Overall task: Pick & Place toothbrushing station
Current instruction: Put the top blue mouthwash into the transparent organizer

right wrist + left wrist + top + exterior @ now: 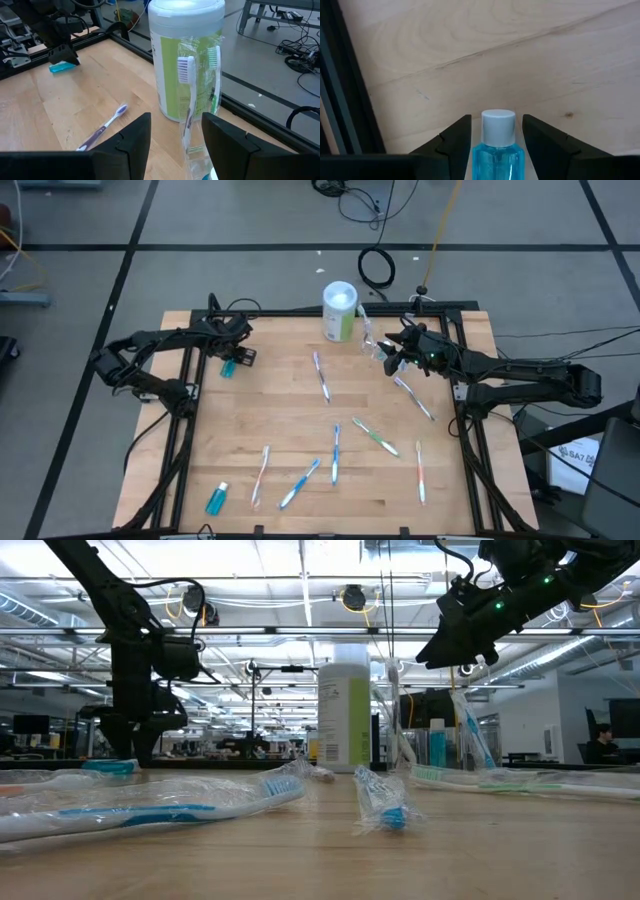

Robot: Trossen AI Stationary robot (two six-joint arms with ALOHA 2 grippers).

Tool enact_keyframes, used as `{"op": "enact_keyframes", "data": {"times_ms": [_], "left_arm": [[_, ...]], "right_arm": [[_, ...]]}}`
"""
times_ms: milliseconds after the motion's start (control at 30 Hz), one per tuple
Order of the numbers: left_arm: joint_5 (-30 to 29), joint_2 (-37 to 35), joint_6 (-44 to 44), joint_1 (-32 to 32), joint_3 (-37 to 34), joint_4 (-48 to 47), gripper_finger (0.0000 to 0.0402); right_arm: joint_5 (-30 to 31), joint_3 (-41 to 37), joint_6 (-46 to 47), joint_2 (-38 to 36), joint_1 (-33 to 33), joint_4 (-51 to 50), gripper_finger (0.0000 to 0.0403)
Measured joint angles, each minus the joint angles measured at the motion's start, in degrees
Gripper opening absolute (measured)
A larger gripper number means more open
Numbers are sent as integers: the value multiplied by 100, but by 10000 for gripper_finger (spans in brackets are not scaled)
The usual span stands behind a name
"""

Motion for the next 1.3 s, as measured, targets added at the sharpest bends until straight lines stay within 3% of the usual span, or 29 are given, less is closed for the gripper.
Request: {"op": "enact_keyframes", "data": {"times_ms": [767, 1100, 1300], "left_arm": [[-111, -22, 65, -267, -446, 603, 183], [92, -13, -34, -264, -452, 645, 101], [116, -11, -242, -268, -461, 778, 109]], "right_arm": [[-4, 0, 0, 0, 0, -1, 171], [-2, 0, -1, 2, 0, -1, 171], [-2, 0, -1, 0, 0, -1, 171]]}}
